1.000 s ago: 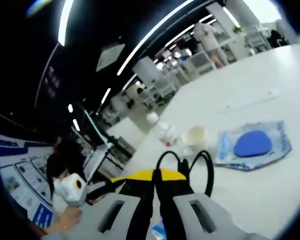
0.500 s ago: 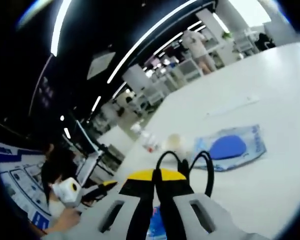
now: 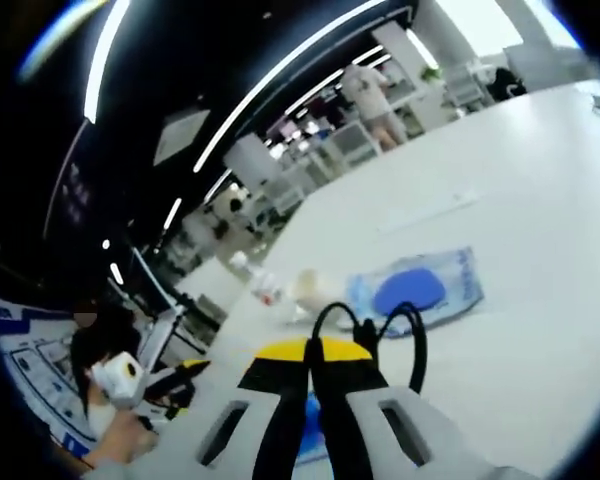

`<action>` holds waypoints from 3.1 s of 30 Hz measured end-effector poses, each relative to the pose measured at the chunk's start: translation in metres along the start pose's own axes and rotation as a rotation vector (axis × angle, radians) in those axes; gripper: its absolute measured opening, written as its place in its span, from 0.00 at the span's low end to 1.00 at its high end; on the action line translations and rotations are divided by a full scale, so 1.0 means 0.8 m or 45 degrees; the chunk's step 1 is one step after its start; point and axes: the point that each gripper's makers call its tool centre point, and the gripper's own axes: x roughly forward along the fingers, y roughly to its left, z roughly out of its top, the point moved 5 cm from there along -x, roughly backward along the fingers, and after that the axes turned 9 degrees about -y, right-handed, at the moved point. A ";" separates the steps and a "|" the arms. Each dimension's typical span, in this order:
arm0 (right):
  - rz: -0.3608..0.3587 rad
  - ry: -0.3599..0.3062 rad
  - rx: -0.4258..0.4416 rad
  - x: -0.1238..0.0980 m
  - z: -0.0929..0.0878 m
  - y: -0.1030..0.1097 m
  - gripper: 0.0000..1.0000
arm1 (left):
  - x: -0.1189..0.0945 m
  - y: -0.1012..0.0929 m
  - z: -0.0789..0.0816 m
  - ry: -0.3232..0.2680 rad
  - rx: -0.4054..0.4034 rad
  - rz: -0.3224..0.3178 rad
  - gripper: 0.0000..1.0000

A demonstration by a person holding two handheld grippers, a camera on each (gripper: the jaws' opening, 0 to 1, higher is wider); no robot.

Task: Arrange the tabletop items into an orderly group along one side of the table until the central work area is clear of visible clutter.

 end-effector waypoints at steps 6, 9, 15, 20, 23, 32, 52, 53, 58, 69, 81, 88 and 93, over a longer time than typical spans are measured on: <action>-0.037 0.003 0.001 -0.005 0.001 -0.015 0.00 | 0.000 -0.002 -0.001 -0.004 -0.007 -0.008 0.88; -0.060 0.005 -0.002 -0.008 0.002 -0.024 0.00 | 0.000 -0.003 -0.001 0.003 -0.002 -0.008 0.88; -0.093 0.003 0.011 -0.010 0.002 -0.039 0.00 | 0.001 -0.003 -0.003 0.007 -0.006 -0.008 0.88; -0.115 0.006 0.024 -0.011 0.001 -0.050 0.00 | 0.001 -0.003 -0.004 0.013 -0.007 -0.009 0.88; -0.123 0.009 0.031 -0.011 0.002 -0.056 0.00 | 0.002 -0.003 -0.006 0.020 -0.005 -0.007 0.87; -0.159 0.029 0.043 -0.009 -0.002 -0.076 0.00 | 0.002 -0.001 -0.007 0.028 0.007 0.002 0.87; -0.264 0.058 0.046 -0.019 0.001 -0.124 0.00 | -0.001 0.002 -0.010 0.051 0.019 0.022 0.85; -0.278 0.058 0.036 -0.020 0.002 -0.129 0.00 | -0.001 0.002 -0.009 0.045 0.019 0.025 0.84; -0.312 0.069 0.024 -0.022 0.000 -0.147 0.00 | -0.003 0.003 -0.006 0.020 0.014 0.037 0.83; -0.393 0.135 0.003 -0.023 -0.009 -0.175 0.00 | -0.003 -0.003 -0.012 0.030 0.017 0.025 0.82; -0.458 0.084 -0.004 -0.022 -0.013 -0.191 0.05 | -0.004 -0.008 -0.016 0.024 -0.023 0.012 0.83; -0.447 0.045 -0.194 -0.021 -0.007 -0.171 0.33 | -0.005 -0.007 -0.014 0.019 -0.031 0.017 0.84; -0.436 0.052 -0.354 -0.023 -0.007 -0.152 0.49 | -0.006 -0.009 -0.014 0.018 -0.065 0.034 0.89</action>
